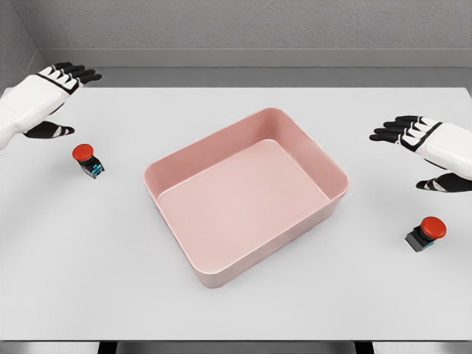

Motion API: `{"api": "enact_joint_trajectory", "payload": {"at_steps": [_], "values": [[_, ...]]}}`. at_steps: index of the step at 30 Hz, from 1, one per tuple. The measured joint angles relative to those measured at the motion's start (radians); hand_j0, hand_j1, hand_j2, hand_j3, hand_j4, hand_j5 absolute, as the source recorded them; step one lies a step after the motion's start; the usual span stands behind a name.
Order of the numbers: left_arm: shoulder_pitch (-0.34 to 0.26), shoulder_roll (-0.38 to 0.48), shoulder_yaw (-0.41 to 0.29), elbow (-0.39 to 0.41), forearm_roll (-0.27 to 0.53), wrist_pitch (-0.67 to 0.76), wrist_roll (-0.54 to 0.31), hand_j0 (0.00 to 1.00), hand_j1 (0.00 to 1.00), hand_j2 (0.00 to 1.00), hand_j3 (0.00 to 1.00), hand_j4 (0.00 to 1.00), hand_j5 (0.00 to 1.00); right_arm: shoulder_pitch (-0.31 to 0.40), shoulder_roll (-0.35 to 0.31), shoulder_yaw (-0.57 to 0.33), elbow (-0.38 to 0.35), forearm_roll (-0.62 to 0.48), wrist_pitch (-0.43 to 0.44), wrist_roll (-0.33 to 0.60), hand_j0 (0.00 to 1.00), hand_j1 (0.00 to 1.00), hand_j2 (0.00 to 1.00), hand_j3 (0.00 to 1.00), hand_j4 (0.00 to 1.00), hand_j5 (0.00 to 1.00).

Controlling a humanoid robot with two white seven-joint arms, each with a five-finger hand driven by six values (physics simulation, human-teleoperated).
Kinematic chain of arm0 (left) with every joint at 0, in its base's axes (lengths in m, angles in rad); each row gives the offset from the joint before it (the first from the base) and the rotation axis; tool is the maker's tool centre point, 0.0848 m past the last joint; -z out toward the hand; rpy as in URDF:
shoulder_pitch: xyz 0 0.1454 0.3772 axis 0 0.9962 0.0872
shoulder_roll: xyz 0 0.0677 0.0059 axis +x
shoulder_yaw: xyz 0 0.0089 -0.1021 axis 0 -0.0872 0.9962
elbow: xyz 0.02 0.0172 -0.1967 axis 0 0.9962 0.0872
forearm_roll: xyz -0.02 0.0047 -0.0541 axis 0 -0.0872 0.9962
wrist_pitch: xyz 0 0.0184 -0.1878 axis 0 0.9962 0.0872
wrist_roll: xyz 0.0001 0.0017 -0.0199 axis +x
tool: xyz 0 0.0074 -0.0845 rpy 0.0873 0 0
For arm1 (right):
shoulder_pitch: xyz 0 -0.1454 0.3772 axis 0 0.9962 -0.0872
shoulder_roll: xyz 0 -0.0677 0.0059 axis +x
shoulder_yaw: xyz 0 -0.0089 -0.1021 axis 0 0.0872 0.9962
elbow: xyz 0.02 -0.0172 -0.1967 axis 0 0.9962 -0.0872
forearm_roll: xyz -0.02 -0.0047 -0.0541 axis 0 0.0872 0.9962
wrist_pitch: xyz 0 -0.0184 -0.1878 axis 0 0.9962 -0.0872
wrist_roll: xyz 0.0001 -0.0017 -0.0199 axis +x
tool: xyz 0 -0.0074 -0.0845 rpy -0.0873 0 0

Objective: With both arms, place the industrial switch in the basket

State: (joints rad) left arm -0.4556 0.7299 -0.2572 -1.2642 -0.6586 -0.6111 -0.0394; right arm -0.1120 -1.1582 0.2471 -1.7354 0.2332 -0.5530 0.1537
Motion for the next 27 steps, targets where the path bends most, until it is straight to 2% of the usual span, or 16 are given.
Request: {"api": "enact_joint_trajectory", "payload": {"at_steps": [5,9,14,16,20,21,24,27], "values": [[0.002,0.006,0.005,-0.001,0.001,0.0,0.0,1.0,1.0,1.0,1.0,1.0,1.0,0.002,-0.029,-0.002,-0.013,0.0,-0.007,0.002,1.0,1.0,1.0,1.0,1.0,1.0],[0.002,0.047,0.006,-0.004,0.0,0.0,-0.004,1.0,1.0,1.0,1.0,1.0,1.0,0.006,-0.091,-0.009,-0.017,-0.001,-0.037,0.004,1.0,1.0,1.0,1.0,1.0,1.0],[0.008,0.107,0.004,-0.032,-0.008,0.0,-0.01,1.0,1.0,1.0,1.0,1.0,1.0,0.026,-0.181,-0.009,-0.019,-0.003,-0.055,0.09,1.0,1.0,1.0,1.0,1.0,1.0],[0.008,0.123,0.002,-0.052,-0.031,0.0,-0.019,1.0,1.0,1.0,1.0,1.0,1.0,0.026,-0.216,-0.007,-0.019,-0.004,-0.057,0.121,1.0,1.0,1.0,1.0,1.0,1.0],[0.014,0.143,-0.003,-0.09,-0.091,0.0,-0.03,1.0,1.0,1.0,1.0,1.0,1.0,0.082,-0.265,-0.006,-0.018,-0.003,-0.059,0.19,1.0,1.0,1.0,1.0,1.0,1.0],[0.034,0.146,-0.005,-0.101,-0.106,0.0,-0.031,1.0,1.0,1.0,1.0,1.0,1.0,0.105,-0.275,-0.008,-0.018,-0.006,-0.058,0.209,1.0,1.0,1.0,1.0,1.0,1.0],[0.049,0.156,-0.009,-0.13,-0.142,0.0,-0.033,1.0,1.0,1.0,1.0,1.0,1.0,0.153,-0.291,-0.01,-0.019,-0.003,-0.06,0.241,1.0,1.0,1.0,1.0,1.0,1.0],[0.063,0.16,-0.015,-0.148,-0.167,0.0,-0.038,1.0,1.0,1.0,1.0,1.0,1.0,0.152,-0.298,-0.012,-0.019,-0.006,-0.06,0.249,1.0,1.0,1.0,1.0,1.0,1.0]]}}
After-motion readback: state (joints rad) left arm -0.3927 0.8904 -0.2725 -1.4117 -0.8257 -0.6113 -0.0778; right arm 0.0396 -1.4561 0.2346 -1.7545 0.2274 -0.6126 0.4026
